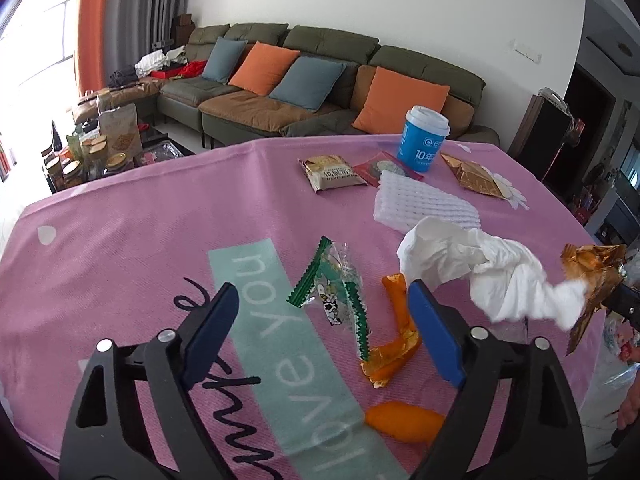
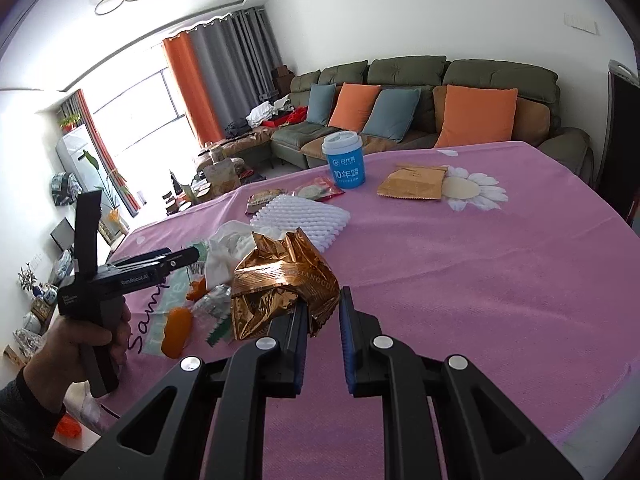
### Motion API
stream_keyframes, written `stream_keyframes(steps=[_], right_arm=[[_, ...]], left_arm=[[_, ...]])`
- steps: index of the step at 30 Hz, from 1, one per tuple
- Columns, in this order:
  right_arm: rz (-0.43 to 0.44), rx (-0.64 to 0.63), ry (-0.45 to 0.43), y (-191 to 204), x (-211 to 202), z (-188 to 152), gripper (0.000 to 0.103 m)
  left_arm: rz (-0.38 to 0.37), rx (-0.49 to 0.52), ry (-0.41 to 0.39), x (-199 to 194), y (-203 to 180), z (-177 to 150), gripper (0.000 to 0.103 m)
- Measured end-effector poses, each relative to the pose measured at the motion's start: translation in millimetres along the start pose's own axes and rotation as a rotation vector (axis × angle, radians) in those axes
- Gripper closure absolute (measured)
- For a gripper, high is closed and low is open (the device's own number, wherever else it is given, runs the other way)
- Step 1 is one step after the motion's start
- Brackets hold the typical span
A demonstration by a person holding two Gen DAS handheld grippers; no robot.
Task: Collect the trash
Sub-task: 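Grasp the gold wrapper with the right gripper while the left gripper grasps the green wrapper, then lift both wrappers and carry them over the teal bin with both grippers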
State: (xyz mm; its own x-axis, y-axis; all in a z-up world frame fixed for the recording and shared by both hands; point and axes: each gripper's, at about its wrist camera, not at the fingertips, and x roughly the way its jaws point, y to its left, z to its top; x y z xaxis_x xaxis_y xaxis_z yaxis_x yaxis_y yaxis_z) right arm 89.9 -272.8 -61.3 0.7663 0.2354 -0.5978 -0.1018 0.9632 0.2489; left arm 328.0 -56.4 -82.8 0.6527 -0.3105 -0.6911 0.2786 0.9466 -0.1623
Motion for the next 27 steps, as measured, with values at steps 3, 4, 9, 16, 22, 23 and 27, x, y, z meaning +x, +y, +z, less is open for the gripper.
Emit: stream_keyframes(steps=[3,4,9,16,22,23,27], right_arm=[[-0.020,0.003,-0.022,-3,-8,3,0.090],[-0.021,0.008,-0.027,-5,-10,4,0.090],[-0.022,0.009,-0.033,-5,-11,5,0.090],[-0.005,-0.006,-0.048,2,-14,6,0.090],[0.025,-0.026,-0.076,13,-18,11,0.090],[0.032,-0.033,-0.081,16,-19,12,0.090],[0.069,-0.060,-0.097,33,-21,16,0.090]], left_arm=[[-0.010,-0.011,0.032,12,1,0,0.032],[-0.011,-0.010,0.040,15,0,0,0.038],[-0.025,-0.007,0.075,26,-5,-1,0.072],[-0.028,-0.018,0.010,14,-4,-3,0.084],[-0.014,0.009,-0.056,-18,-6,-11,0.085],[-0.007,0.011,-0.069,-26,-6,-13,0.085],[0.030,0.016,-0.127,-64,-1,-23,0.085]])
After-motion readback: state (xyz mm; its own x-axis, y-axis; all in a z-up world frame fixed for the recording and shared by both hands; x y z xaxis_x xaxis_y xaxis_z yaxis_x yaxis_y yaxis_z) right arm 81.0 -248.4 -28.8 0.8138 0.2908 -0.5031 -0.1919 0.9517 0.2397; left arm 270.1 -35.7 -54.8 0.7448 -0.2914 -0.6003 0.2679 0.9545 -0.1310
